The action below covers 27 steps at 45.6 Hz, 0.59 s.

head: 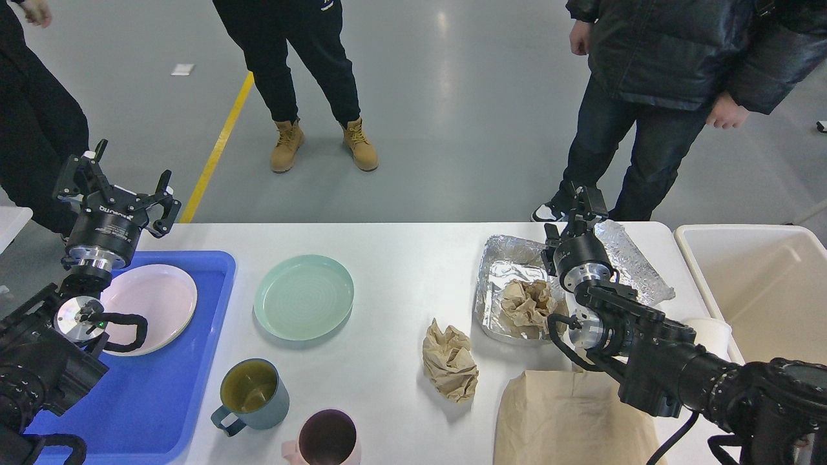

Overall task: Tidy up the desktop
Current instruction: 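Move the left gripper over the blue tray toward the olive-green mug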

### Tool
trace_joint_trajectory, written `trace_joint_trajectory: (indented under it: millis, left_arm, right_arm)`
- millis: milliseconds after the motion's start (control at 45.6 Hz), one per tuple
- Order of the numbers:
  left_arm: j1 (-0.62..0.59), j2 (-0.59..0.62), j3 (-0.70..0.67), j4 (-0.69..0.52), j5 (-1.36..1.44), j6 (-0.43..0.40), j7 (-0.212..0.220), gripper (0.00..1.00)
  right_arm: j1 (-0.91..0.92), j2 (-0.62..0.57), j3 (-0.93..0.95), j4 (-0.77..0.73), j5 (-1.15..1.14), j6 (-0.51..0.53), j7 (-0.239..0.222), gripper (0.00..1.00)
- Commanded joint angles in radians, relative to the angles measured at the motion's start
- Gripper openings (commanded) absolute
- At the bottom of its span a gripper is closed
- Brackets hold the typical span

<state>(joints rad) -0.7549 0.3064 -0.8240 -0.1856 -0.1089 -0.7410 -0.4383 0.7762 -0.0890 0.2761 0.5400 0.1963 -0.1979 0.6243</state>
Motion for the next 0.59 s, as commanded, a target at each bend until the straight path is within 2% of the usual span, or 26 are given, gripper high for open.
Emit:
trace_joint_trajectory:
  millis: [0,285,394,482,570]
  left_arm:
    - [-0.001,0.026,0.003,-0.002,0.000,0.002,0.004,0.97]
    - [0.008,0.094,0.058,-0.012,0.005,0.000,0.009,0.97]
    - [-0.004,0.105,0.150,-0.005,0.005,-0.001,-0.008,0.97]
    - [-0.020,0.138,0.226,0.008,0.015,0.008,0.007,0.97]
    - [-0.040,0.198,0.365,0.008,0.023,0.009,0.021,0.97]
  right_arm:
    - [0.000,0.000,0.000,0.000,0.000,0.000,0.000,1.00]
    - [0.000,0.000,0.000,0.000,0.000,0.000,0.000,1.00]
    - [0.000,0.000,0.000,0.000,0.000,0.000,0.000,1.00]
    - [0.000,0.000,0.000,0.000,0.000,0.000,0.000,1.00]
    - [0.000,0.000,0.000,0.000,0.000,0.000,0.000,1.00]
